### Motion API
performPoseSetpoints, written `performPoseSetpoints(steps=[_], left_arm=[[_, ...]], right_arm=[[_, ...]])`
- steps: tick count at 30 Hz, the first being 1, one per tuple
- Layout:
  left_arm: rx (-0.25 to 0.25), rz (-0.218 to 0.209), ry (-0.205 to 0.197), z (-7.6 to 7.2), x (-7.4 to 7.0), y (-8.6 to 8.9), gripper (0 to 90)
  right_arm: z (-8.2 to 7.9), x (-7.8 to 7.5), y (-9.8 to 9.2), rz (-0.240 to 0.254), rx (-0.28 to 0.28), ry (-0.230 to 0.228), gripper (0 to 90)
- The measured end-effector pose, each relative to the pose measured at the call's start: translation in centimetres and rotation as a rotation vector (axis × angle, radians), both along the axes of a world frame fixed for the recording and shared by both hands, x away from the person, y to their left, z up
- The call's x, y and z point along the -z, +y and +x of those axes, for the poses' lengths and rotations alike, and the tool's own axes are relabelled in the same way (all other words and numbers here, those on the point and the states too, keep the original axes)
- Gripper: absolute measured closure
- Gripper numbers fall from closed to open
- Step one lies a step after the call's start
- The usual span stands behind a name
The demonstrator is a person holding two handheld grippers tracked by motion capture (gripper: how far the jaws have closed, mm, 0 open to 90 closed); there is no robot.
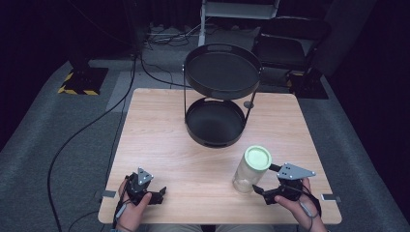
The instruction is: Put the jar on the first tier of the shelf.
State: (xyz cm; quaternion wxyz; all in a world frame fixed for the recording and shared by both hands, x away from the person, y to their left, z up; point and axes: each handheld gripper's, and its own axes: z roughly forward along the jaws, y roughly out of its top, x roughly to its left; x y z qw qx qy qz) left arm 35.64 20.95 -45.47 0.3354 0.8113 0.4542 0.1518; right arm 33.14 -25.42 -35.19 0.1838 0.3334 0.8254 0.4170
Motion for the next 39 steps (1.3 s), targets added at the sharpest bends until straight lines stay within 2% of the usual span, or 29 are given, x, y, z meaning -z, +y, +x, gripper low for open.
performPoseSetpoints(steps=[8,27,33,39], left_arm=[[0.000,0.000,0.000,0.0,0.0,0.0,0.0],[0.000,0.000,0.000,0.0,0.0,0.0,0.0],[0.000,0.000,0.000,0.0,0.0,0.0,0.0],[0.000,0.000,0.000,0.0,0.0,0.0,0.0]], right_arm=[[0.3,0.2,0.6,0.005,-0.001,-0.016,2.7],[1.5,1.9,1.7,0.024,-0.014,-0.045,2.9],[1.8,2.6,1.9,0.037,-0.023,-0.064,3.3],[1.9,2.9,2.0,0.071,-0.025,-0.078,3.3]])
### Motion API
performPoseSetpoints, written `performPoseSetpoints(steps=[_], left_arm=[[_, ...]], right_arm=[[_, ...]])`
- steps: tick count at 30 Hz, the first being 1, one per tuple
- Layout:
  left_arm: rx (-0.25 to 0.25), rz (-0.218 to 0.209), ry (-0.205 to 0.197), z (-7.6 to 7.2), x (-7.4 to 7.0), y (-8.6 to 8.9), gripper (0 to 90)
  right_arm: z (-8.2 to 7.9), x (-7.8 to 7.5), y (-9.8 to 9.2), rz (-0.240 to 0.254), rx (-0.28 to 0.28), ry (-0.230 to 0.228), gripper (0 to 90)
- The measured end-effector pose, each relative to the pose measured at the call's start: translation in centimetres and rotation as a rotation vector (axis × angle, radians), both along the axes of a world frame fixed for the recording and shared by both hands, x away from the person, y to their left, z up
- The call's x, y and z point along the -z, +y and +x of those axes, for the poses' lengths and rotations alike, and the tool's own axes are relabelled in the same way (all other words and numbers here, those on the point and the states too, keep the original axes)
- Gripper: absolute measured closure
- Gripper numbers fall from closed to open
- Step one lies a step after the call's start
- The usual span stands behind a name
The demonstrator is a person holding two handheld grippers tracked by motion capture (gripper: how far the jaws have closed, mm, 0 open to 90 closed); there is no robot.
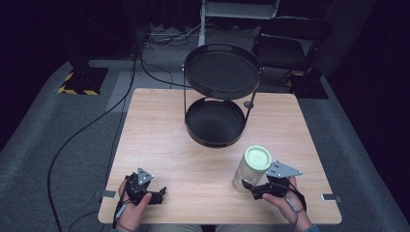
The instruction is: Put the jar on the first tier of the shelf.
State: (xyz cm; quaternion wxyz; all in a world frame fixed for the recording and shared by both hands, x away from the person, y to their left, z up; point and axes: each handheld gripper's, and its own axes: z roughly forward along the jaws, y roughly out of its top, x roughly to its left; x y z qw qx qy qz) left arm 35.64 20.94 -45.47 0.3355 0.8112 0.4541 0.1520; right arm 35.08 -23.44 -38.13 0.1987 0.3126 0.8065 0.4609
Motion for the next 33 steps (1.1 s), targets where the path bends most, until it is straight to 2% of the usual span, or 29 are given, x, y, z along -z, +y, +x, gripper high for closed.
performPoseSetpoints(steps=[5,11,25,28,33], left_arm=[[0.000,0.000,0.000,0.0,0.0,0.0,0.0],[0.000,0.000,0.001,0.0,0.0,0.0,0.0],[0.000,0.000,0.000,0.0,0.0,0.0,0.0],[0.000,0.000,0.000,0.0,0.0,0.0,0.0],[0.000,0.000,0.000,0.0,0.0,0.0,0.0]], right_arm=[[0.1,0.3,0.1,0.022,-0.001,-0.013,3.9],[0.3,0.9,0.1,0.071,-0.028,-0.023,9.9],[0.3,0.8,0.3,0.063,-0.022,-0.025,11.4],[0.5,0.5,0.4,0.047,-0.024,-0.019,11.4],[0.8,-0.2,0.6,0.047,-0.024,-0.013,11.4]])
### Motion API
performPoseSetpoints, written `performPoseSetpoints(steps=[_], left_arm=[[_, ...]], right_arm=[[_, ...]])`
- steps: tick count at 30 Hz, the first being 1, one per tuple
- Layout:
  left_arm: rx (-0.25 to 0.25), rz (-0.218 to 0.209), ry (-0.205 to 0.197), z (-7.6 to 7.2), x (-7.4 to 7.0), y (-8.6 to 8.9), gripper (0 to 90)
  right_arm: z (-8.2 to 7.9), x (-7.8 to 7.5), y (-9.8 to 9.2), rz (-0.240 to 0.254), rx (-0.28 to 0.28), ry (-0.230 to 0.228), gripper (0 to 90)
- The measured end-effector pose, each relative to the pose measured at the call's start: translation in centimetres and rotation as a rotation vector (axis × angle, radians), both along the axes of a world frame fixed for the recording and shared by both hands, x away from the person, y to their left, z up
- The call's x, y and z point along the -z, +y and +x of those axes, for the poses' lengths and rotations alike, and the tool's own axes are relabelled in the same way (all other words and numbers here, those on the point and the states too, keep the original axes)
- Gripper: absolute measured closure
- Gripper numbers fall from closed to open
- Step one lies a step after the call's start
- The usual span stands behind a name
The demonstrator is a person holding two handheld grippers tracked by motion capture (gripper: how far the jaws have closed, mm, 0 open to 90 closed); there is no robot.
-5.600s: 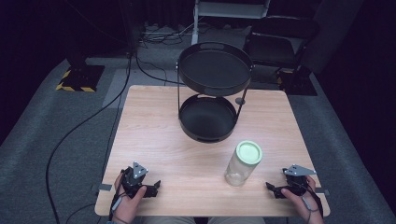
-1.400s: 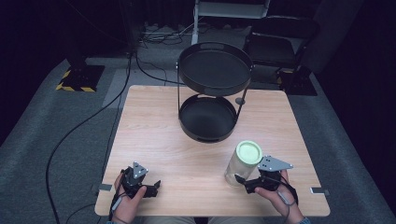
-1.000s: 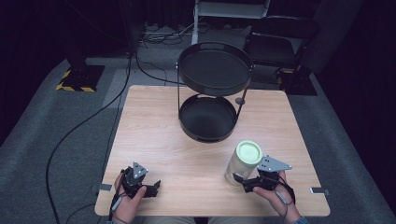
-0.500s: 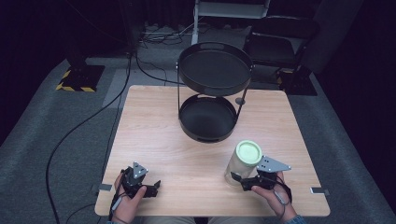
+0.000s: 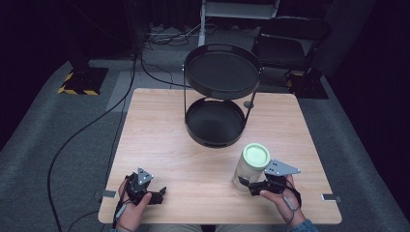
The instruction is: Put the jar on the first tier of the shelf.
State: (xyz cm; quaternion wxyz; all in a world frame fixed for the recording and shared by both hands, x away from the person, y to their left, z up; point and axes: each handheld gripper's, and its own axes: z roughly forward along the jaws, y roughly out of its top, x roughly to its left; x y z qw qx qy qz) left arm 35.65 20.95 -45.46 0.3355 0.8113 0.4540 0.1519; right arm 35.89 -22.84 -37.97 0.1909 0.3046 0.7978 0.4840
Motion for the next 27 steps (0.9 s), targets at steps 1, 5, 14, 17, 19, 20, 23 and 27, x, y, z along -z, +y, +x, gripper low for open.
performPoseSetpoints(steps=[1,5,14,17,19,20,23,27], left_arm=[[0.000,0.000,0.000,0.0,0.0,0.0,0.0],[0.000,0.000,0.000,0.0,0.0,0.0,0.0],[0.000,0.000,-0.001,0.0,0.0,0.0,0.0],[0.000,-0.001,-0.001,0.0,0.0,0.0,0.0],[0.000,-0.001,-0.001,0.0,0.0,0.0,0.0],[0.000,-0.001,-0.001,0.0,0.0,0.0,0.0],[0.001,-0.001,-0.001,0.0,0.0,0.0,0.0],[0.001,-0.001,-0.001,0.0,0.0,0.0,0.0]], right_arm=[[0.3,-0.4,0.1,-0.004,-0.003,0.005,11.4],[1.0,-1.2,0.2,-0.009,0.001,0.012,11.4],[2.9,-3.1,0.5,-0.032,-0.002,0.002,11.4],[3.8,-3.7,0.7,-0.028,0.000,0.000,11.4],[4.0,-3.8,0.7,-0.027,0.002,0.000,11.4],[4.3,-4.0,0.8,-0.029,0.000,-0.001,11.4],[5.2,-4.4,1.1,-0.026,0.000,-0.002,11.4],[6.0,-4.8,1.4,-0.035,0.001,-0.010,11.4]])
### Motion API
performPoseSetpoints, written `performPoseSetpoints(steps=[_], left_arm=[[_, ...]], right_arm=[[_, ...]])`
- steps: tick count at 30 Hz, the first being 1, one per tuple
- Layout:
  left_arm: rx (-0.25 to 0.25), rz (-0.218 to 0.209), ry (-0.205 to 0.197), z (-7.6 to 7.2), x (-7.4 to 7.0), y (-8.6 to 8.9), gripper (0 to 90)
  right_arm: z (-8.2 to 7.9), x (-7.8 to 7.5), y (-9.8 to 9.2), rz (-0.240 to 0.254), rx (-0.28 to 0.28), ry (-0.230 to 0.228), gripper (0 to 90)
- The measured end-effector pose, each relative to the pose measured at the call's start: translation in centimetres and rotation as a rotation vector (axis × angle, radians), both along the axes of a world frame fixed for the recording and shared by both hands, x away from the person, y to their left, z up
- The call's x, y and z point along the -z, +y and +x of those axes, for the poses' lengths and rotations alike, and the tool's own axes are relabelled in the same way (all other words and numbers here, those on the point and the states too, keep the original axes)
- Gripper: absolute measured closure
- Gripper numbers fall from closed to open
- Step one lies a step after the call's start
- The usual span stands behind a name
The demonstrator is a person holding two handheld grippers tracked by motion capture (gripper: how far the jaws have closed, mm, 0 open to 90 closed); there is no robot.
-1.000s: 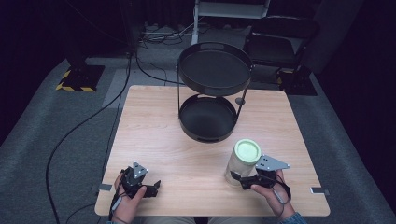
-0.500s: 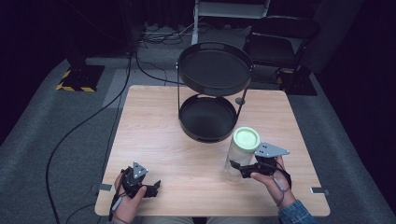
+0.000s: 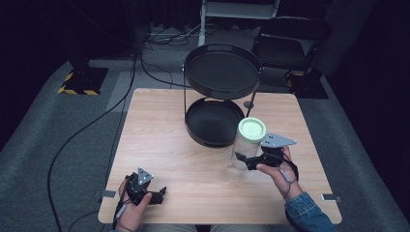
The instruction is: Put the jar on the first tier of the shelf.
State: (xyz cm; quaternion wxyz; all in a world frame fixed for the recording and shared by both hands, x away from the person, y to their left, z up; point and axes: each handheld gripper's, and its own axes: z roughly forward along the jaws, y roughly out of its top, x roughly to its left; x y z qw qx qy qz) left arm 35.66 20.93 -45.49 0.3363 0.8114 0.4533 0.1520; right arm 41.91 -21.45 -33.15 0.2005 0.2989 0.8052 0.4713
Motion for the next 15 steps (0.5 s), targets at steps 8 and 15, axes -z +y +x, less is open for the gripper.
performPoseSetpoints(steps=[8,15], left_arm=[[0.000,0.000,0.000,0.0,0.0,0.0,0.0],[0.000,0.000,-0.002,0.0,0.0,0.0,0.0]], right_arm=[[1.5,-0.4,0.4,0.006,0.006,-0.004,11.4],[2.9,-0.7,0.8,-0.009,0.011,-0.006,11.4]])
